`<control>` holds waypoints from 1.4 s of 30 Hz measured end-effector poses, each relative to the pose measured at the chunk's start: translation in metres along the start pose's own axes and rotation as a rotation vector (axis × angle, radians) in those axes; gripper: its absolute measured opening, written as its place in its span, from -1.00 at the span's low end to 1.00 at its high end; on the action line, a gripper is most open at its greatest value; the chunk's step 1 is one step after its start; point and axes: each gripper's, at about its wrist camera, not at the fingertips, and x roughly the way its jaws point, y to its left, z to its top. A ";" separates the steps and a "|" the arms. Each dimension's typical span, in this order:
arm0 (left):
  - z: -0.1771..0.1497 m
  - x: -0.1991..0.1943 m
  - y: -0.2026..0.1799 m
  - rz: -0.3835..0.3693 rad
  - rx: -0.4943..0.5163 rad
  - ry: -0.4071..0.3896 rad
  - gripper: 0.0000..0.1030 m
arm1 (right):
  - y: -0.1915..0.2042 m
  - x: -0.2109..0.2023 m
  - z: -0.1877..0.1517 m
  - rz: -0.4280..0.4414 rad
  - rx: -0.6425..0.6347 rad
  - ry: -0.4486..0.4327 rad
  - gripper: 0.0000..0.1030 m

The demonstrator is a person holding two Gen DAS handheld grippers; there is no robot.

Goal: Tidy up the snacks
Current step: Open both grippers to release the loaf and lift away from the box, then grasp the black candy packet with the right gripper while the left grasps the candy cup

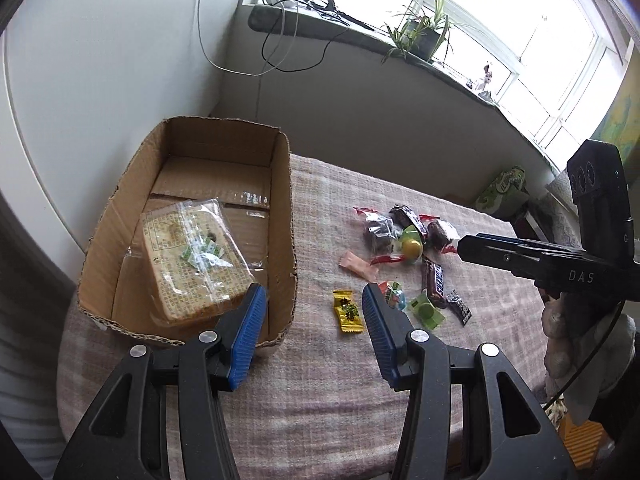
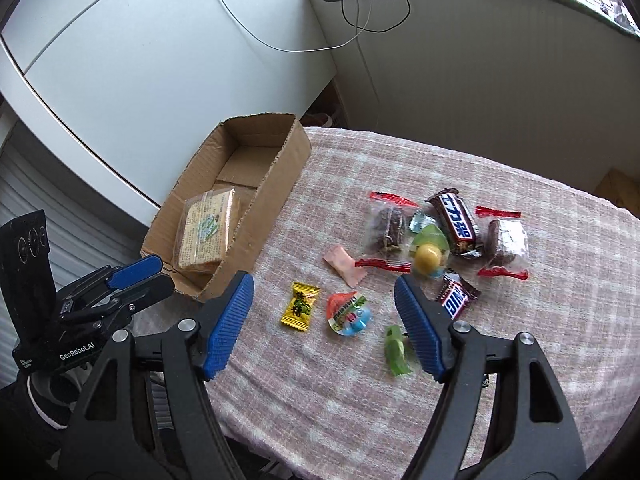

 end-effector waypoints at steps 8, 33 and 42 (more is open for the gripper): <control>-0.014 0.033 -0.046 -0.083 0.063 0.073 -0.07 | -0.056 -0.007 -0.040 -0.127 0.045 0.024 0.47; -0.016 0.138 -0.081 -0.003 0.188 0.228 -0.07 | -0.096 0.059 -0.069 -0.264 -0.009 0.159 0.06; -0.016 0.145 -0.082 0.013 0.208 0.214 -0.08 | -0.092 0.067 -0.065 -0.292 -0.049 0.159 -0.10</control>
